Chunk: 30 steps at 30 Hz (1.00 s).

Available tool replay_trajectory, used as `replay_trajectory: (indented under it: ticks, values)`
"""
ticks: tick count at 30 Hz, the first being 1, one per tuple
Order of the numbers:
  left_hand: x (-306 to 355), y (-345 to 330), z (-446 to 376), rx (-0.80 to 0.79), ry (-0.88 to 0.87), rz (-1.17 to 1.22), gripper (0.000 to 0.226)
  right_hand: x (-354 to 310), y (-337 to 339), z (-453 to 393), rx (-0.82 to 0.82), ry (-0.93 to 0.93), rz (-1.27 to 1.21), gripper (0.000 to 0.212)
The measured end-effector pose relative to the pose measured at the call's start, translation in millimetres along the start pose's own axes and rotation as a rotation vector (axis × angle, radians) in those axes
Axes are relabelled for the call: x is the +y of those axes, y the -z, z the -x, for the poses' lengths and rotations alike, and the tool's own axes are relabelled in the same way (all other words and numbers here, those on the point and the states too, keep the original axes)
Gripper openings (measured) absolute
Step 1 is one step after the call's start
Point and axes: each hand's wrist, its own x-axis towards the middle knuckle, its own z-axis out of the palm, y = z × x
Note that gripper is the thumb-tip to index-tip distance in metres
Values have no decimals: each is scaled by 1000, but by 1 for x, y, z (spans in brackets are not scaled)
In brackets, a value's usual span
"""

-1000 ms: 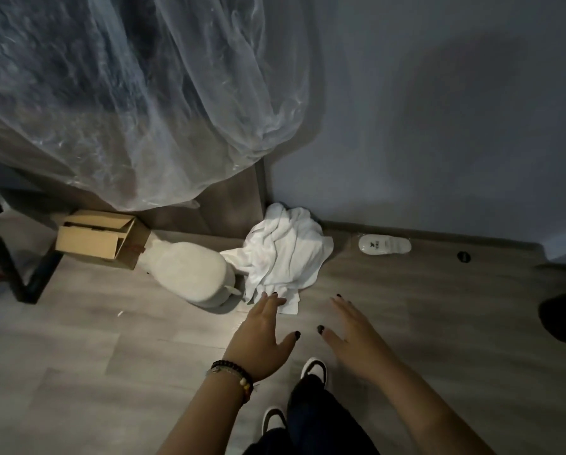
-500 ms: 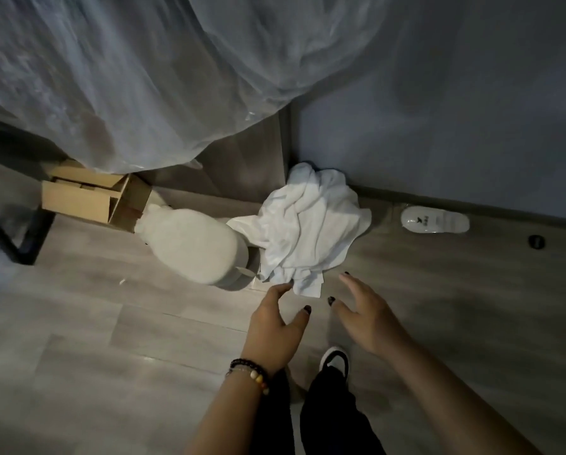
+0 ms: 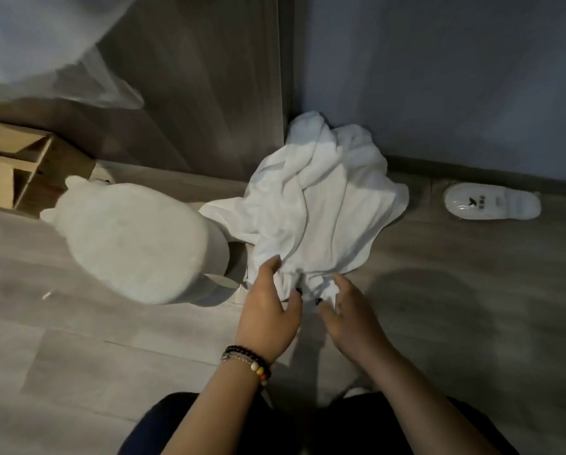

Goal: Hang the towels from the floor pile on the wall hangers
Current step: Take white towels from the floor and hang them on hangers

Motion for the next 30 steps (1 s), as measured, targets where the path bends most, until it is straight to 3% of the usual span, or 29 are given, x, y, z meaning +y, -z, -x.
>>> replay_trajectory:
  ticks: [4, 7, 12, 16, 19, 23, 27, 30]
  values:
    - [-13, -19, -41, 21, -104, 65, 63, 7, -7, -46, 72, 19, 64, 62]
    - [-4, -19, -65, 120, -159, 267, 58, -1, -5, -67, 126, 130, 102, 61]
    - [-14, -24, -96, 178, -40, 353, 59, -6, 15, -93, 217, 185, 116, 61]
    - [-26, -35, -112, 3, -4, 47, 63, 3, 34, -106, 228, 207, 90, 61]
    - [-33, -39, -123, -116, -51, -361, 44, 13, 47, -109, 223, 168, 102, 59]
    - [-37, -48, -128, -82, -124, -511, 37, 17, 54, -109, 196, 205, 159, 56]
    - [-46, -64, -134, -27, -221, -868, 25, 13, 56, -107, 191, 266, 168, 53]
    - [-47, -63, -141, 43, -244, -832, 13, 10, 58, -103, 205, 310, 175, 50]
